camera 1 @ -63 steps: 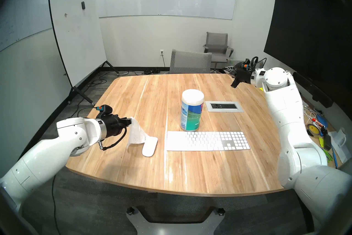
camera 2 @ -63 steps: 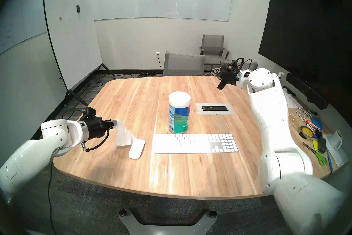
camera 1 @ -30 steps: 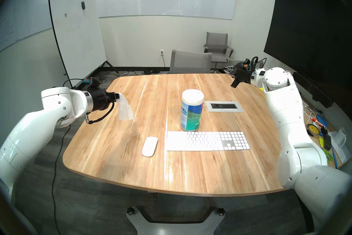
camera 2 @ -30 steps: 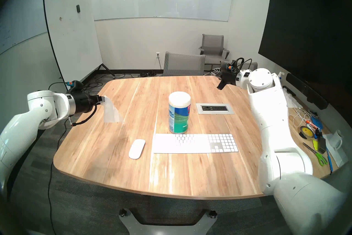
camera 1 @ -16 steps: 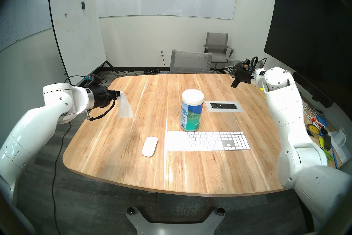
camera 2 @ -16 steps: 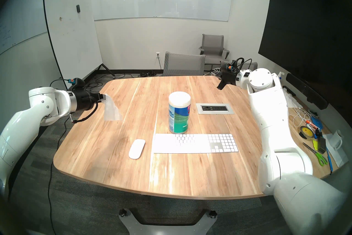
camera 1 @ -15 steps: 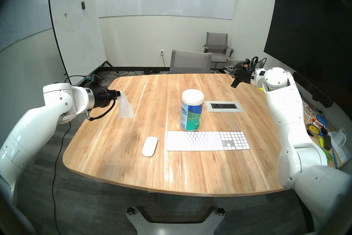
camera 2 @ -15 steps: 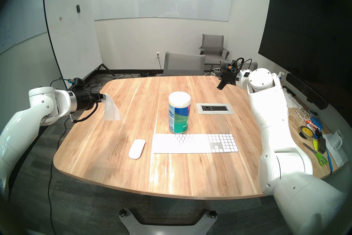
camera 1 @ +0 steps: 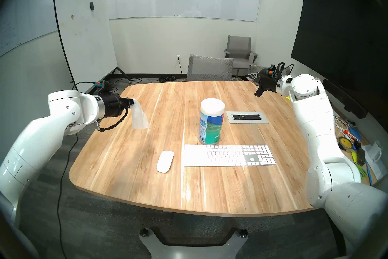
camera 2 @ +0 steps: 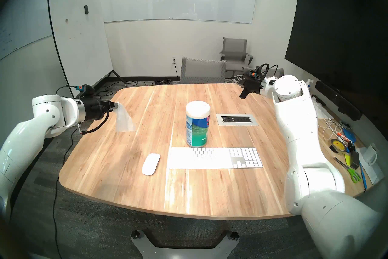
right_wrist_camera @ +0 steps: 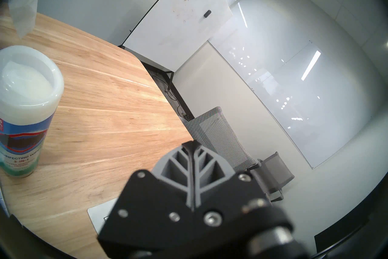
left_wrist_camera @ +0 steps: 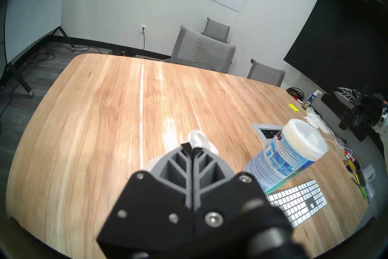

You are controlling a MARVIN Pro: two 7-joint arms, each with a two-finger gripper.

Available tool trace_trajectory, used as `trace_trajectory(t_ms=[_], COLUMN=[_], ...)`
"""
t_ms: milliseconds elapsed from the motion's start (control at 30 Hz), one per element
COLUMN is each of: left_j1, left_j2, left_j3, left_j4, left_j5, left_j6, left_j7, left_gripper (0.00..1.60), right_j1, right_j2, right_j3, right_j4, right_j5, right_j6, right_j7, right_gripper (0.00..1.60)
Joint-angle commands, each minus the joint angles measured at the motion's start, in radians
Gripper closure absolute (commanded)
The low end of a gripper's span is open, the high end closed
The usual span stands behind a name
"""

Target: Wipe the keyboards and mice with a disinfecting wipe, then set the wipe down

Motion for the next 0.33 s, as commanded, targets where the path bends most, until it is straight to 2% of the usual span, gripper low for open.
trace_trajectory(t_ms=[0, 300], left_j1=[-0.018, -0.018], left_j2=[0.004, 0.003], left_j3=[-0.016, -0.016], left_j4=[-0.004, -0.004], left_j5=[-0.003, -0.002], left_j6=[-0.004, -0.004], left_j7=[0.000, 0.000], left_gripper=[1.60, 1.60], right_j1=[0.026, 0.026], right_j2=[-0.002, -0.002], right_j3=[0.002, 0.002], right_j4=[-0.019, -0.019], right_j5=[0.003, 0.003], right_j6=[0.002, 0.002], right_j7=[-0.001, -0.001], right_gripper=[1.60, 1.60])
